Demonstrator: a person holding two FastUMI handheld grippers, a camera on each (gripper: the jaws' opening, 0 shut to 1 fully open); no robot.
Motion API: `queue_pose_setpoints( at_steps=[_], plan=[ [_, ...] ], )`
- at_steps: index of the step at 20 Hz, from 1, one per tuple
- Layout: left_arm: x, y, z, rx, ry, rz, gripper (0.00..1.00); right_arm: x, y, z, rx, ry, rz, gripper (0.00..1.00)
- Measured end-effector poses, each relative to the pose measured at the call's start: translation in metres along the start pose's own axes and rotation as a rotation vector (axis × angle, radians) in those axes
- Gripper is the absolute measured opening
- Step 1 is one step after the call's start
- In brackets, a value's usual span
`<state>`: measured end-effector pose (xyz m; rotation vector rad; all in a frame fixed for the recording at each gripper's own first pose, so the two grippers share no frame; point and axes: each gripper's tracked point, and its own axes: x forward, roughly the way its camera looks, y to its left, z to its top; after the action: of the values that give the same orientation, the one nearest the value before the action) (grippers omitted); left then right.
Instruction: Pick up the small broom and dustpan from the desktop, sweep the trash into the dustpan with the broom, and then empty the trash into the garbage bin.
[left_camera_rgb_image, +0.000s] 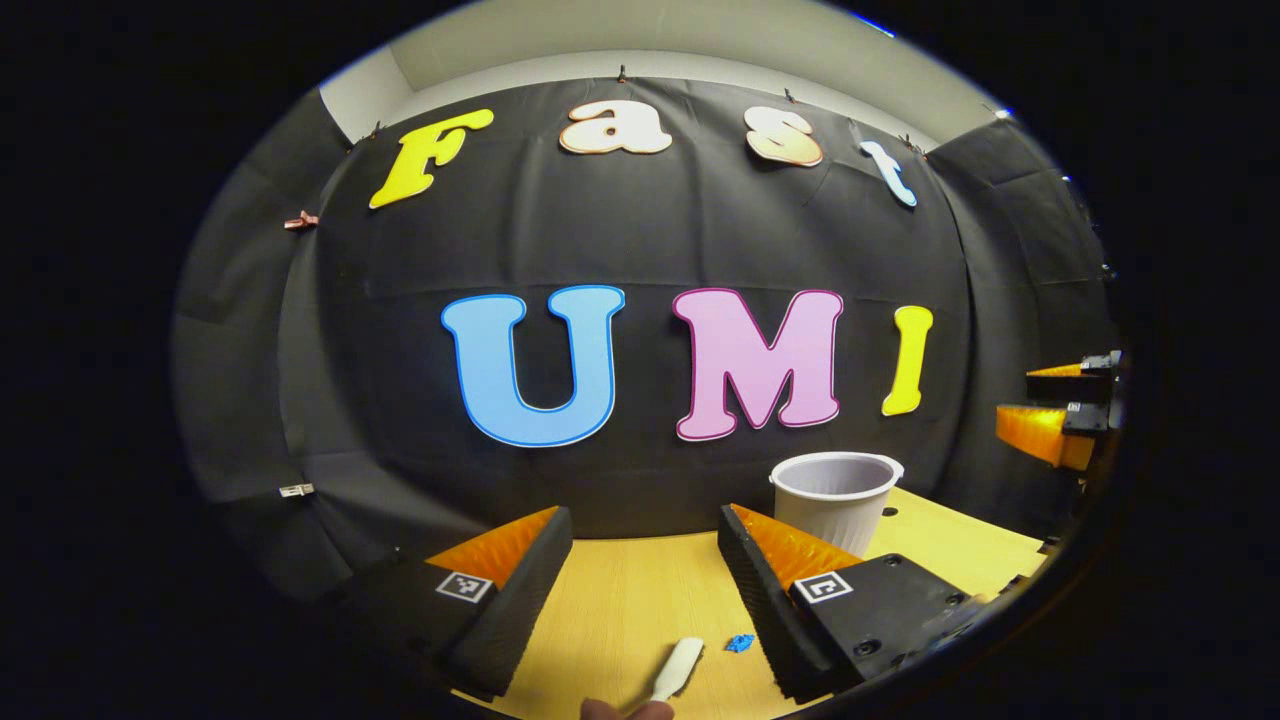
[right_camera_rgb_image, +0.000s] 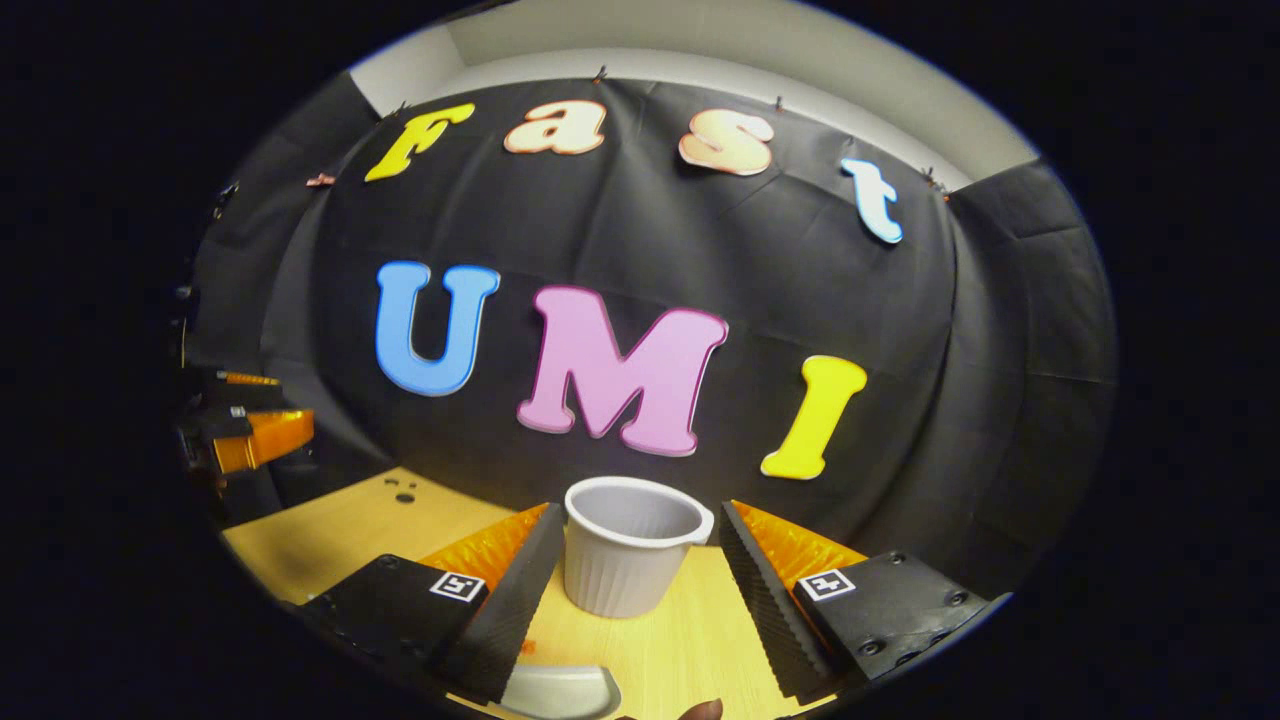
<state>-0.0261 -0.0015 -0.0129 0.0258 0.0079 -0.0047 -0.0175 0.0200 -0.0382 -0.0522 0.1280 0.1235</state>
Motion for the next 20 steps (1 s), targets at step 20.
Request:
queue_pose_setpoints(
  at_steps=[20],
  plan=[
    [-0.009, 0.005, -0.029, 0.034, 0.059, 0.009, 0.94, -0.100, 0.077, -0.339, -0.038, 0.948, 0.334, 0.89]
  ],
)
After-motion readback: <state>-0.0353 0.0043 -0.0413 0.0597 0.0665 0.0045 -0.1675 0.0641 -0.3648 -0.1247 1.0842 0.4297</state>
